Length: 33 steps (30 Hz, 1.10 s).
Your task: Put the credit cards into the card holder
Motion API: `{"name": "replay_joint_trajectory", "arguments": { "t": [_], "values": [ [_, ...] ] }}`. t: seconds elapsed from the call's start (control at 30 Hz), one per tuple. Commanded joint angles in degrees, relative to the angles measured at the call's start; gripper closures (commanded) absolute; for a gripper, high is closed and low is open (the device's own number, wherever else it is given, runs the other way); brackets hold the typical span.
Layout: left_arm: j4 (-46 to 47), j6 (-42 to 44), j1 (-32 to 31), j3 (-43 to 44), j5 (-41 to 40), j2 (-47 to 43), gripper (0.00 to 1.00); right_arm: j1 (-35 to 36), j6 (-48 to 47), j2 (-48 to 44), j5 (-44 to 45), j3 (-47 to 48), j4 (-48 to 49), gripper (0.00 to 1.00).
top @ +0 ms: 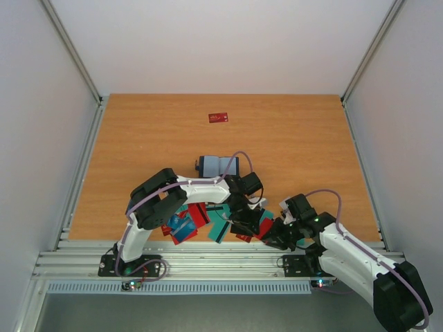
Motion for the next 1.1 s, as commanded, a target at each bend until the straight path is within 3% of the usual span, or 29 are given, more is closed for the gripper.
{"name": "replay_joint_trajectory", "arguments": {
  "t": [0.0,0.77,1.07],
  "values": [
    [4.13,-0.87,-1.58,-0.41,3.42,2.40,0.79,-0.25,-2.76,-0.20,0.80,4.25,2.00,0.76],
    [6.02,-2.33,-1.56,0.50,4.86,3.67,0.80,-0.25,-9.52,2.79,-0.94,8.38,-0.15,0.78],
    [5.90,-2.35,-1.51,0.36,4.31,3.21,0.81,-0.25,-11.99,5.53,1.43,10.29,-4.40,0.92]
  ]
}}
